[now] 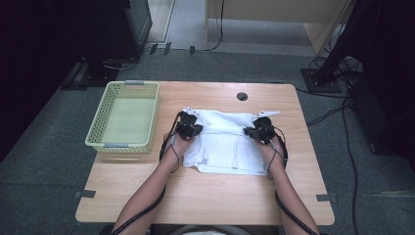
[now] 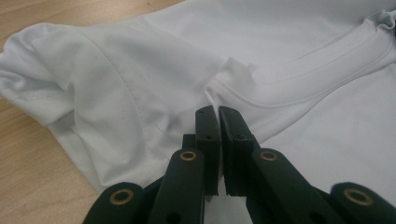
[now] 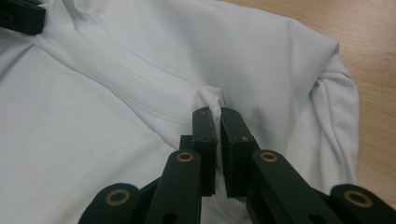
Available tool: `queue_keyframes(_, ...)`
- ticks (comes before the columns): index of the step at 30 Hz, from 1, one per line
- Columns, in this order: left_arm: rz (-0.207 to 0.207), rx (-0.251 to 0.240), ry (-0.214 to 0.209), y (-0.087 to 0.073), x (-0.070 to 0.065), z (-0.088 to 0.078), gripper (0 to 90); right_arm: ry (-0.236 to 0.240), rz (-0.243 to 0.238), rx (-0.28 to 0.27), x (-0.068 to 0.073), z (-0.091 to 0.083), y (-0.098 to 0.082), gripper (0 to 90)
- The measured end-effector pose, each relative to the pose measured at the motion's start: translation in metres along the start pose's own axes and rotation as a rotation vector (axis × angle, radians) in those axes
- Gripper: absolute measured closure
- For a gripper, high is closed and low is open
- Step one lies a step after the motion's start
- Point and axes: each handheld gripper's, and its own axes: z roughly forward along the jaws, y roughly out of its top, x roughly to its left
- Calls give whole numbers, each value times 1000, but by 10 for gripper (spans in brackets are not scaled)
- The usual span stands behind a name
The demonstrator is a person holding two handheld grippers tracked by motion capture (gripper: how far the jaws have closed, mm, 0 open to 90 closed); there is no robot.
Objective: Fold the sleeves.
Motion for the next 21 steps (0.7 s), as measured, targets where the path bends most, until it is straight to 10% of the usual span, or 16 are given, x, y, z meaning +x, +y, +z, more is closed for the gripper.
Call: queue_keyframes(21,3,-87,-45,1,-9,-36,891,13,-14,-77,9,-27,2,867)
